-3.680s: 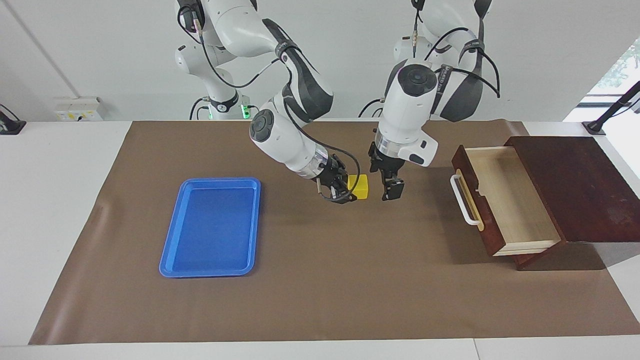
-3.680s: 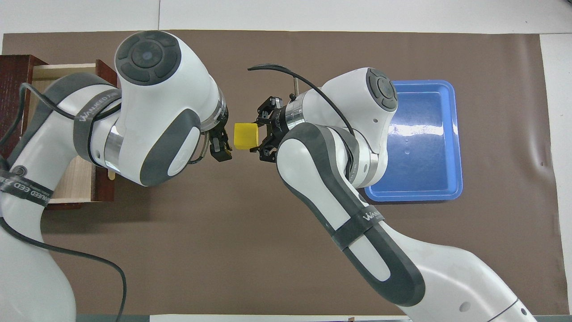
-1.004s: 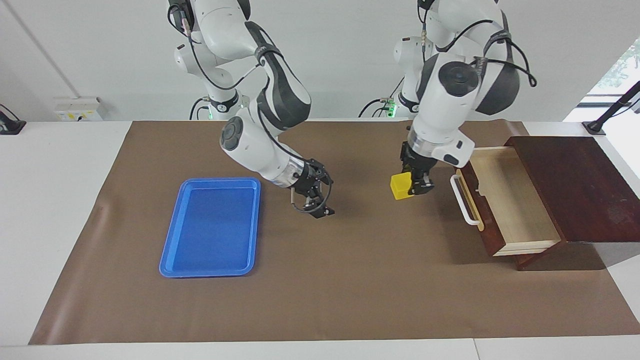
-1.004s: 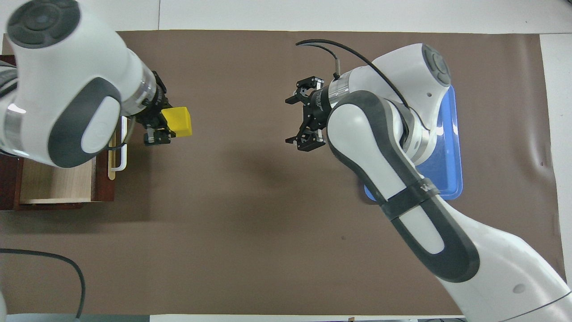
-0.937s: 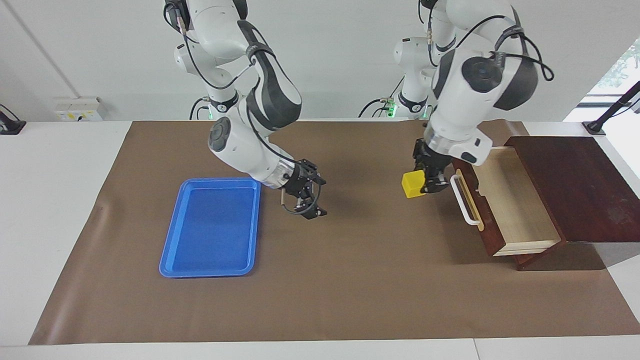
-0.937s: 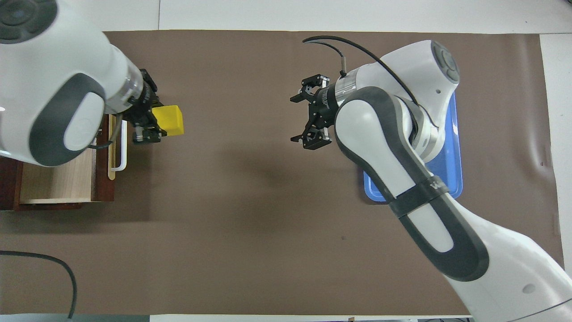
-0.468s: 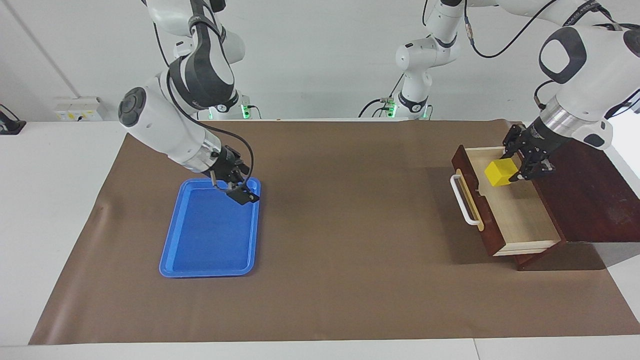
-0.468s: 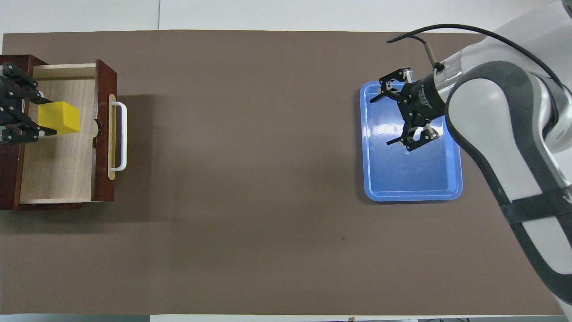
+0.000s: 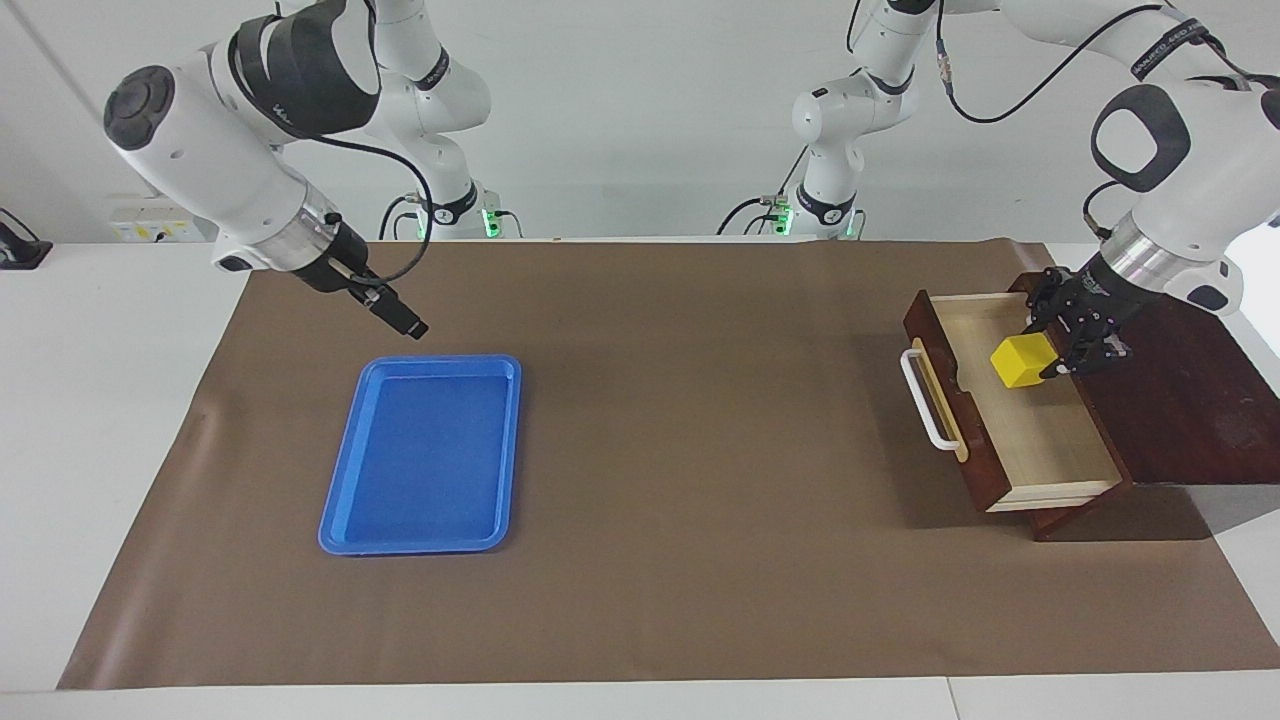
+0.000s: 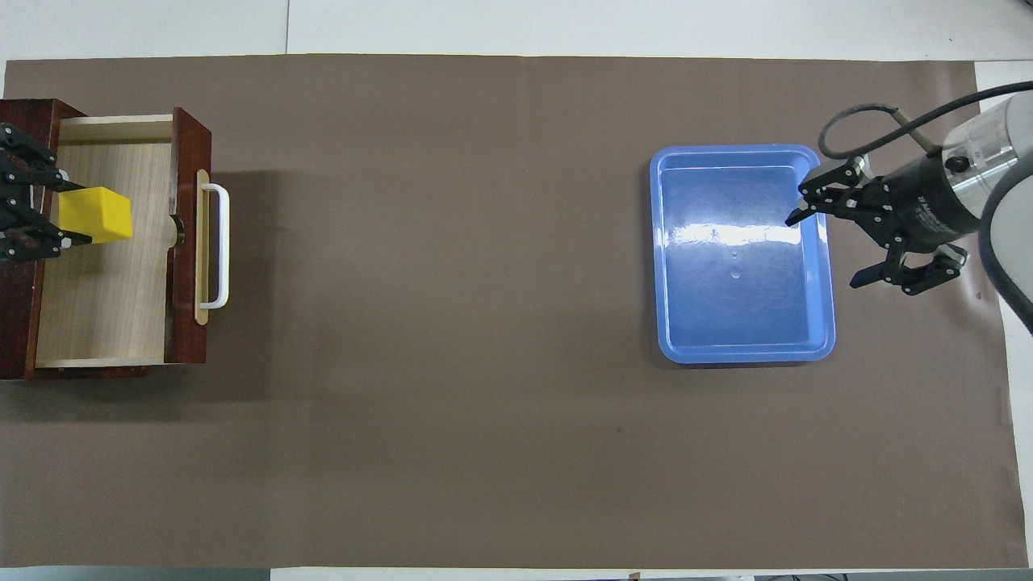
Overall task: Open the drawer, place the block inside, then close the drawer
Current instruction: 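Lower the left gripper's cube into the drawer while the right gripper retracts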
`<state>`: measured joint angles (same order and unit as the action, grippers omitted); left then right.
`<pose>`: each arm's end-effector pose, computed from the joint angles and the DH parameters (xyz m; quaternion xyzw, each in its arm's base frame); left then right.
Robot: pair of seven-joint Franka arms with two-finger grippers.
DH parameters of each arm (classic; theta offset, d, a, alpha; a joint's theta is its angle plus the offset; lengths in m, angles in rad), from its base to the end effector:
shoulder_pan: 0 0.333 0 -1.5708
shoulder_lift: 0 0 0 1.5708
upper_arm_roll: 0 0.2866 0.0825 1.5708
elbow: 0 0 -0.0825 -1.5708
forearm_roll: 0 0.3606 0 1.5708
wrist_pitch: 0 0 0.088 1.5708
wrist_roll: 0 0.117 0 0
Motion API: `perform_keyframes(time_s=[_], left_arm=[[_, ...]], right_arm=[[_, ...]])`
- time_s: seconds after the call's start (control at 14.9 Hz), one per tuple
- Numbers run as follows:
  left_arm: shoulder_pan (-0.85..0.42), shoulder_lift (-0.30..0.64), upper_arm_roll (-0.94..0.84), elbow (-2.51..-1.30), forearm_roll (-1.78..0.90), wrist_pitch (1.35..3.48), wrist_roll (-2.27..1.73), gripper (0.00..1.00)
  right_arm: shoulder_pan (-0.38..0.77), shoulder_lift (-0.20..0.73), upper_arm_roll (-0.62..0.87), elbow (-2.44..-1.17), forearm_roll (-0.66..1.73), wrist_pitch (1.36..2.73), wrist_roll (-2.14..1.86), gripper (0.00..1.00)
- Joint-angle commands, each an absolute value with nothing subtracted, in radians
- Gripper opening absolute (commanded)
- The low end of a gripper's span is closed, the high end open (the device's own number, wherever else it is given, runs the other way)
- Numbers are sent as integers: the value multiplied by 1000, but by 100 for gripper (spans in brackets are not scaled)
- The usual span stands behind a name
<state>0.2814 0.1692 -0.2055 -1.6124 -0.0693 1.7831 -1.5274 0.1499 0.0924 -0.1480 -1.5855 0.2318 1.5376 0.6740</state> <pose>0.5854 0.0450 0.4924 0.6883 0.7236 -0.0320 0.0398 0.5468 0.0316 0.5294 -0.9347 0.3311 0.1013 0.0797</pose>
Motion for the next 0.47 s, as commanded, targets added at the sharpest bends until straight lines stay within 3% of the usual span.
perform_keyframes(time_s=[0.0,0.4], left_arm=[[298,144,-212,-1733,-81,1905,-1500,0],[299,123,-210,-1845,-75,1991,-1465,0]], right_arm=[[144,37,-137,-1624,135,1542,418,100],[124,38,-135,-1620,-4,1557,46,100]])
